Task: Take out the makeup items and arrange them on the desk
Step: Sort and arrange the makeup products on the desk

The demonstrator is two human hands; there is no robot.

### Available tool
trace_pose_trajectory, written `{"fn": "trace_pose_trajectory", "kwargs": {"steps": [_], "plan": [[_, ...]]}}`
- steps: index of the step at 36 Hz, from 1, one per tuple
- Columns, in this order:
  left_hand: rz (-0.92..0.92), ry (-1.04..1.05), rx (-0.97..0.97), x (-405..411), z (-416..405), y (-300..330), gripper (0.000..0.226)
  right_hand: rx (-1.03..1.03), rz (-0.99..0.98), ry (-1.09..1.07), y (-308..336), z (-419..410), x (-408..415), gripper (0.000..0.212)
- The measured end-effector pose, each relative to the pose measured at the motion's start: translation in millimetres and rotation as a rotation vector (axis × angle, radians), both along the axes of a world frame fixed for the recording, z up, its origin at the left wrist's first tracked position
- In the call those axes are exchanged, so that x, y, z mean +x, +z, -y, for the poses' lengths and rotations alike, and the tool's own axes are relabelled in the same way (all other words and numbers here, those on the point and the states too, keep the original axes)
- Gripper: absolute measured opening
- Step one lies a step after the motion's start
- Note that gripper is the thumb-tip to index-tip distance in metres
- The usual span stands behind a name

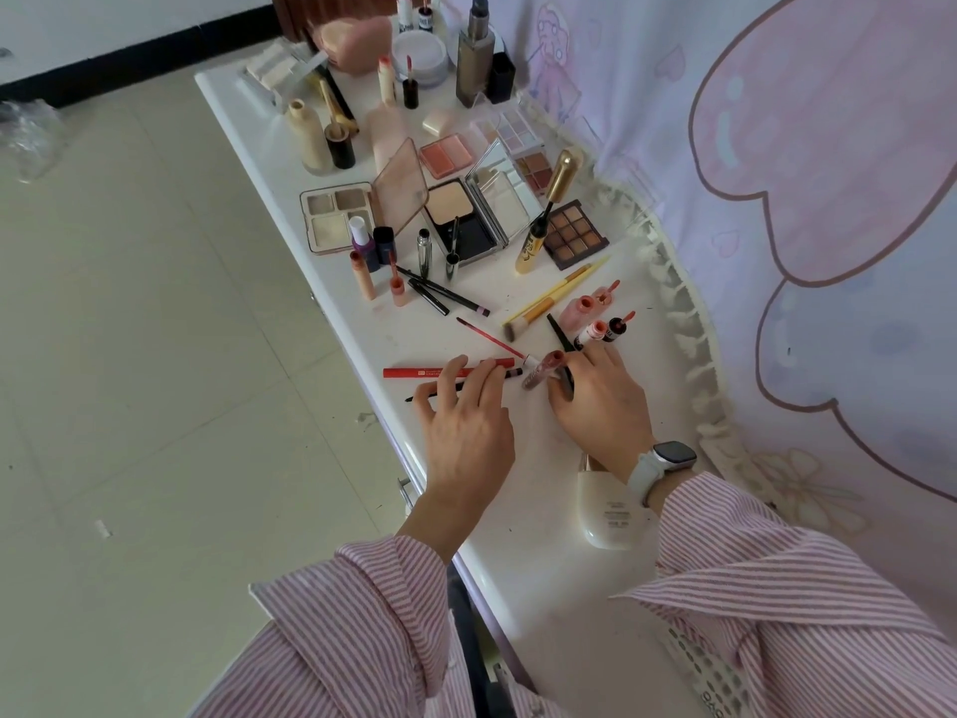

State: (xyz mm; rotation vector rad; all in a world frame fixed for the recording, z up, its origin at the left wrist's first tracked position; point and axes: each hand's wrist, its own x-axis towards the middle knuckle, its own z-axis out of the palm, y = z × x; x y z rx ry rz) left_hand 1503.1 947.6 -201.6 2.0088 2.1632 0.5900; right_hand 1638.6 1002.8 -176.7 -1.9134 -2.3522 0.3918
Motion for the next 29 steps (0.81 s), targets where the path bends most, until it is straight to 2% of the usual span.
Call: {"fn": "trace_pose_trajectory", "kwargs": {"steps": [4, 9, 12, 14, 17, 19, 23, 25, 29], "plan": [[0.031, 0.002, 0.031, 0.4, 3.0, 1.7, 0.045, 0.008, -0.068, 0.007, 4.1, 4.9, 3.7, 0.030], [0.100, -0.012, 0.081, 4.4, 16.2, 8.3, 0.045, 0.062, -0.240, -0.056, 20.8, 24.1, 22.5, 0.016], [0.146, -0.056, 0.090, 9.5, 29.0, 5.6, 0.043, 0.080, -0.254, -0.095, 27.5, 46.0, 35.4, 0.015], [0.161, -0.098, 0.088, 13.3, 38.3, 1.1, 0.039, 0.082, -0.175, -0.091, 28.5, 62.1, 38.8, 0.023], [0.169, -0.145, 0.048, 17.9, 53.7, -5.4, 0.037, 0.036, 0.121, -0.020, 23.4, 82.9, 37.2, 0.048], [0.160, -0.156, -0.005, 19.8, 63.5, -8.6, 0.043, -0.031, 0.251, -0.027, 18.5, 92.2, 33.9, 0.061], [0.089, -0.195, -0.078, 19.3, 76.0, -12.9, 0.043, -0.069, 0.310, -0.010, 14.0, 98.9, 27.2, 0.060], [0.091, -0.205, -0.103, 16.5, 76.9, -13.0, 0.038, -0.120, 0.289, -0.011, 14.3, 96.5, 24.2, 0.058], [0.131, -0.239, -0.190, 9.5, 75.5, -12.2, 0.045, -0.197, 0.310, -0.031, 18.1, 91.2, 18.4, 0.060]]}}
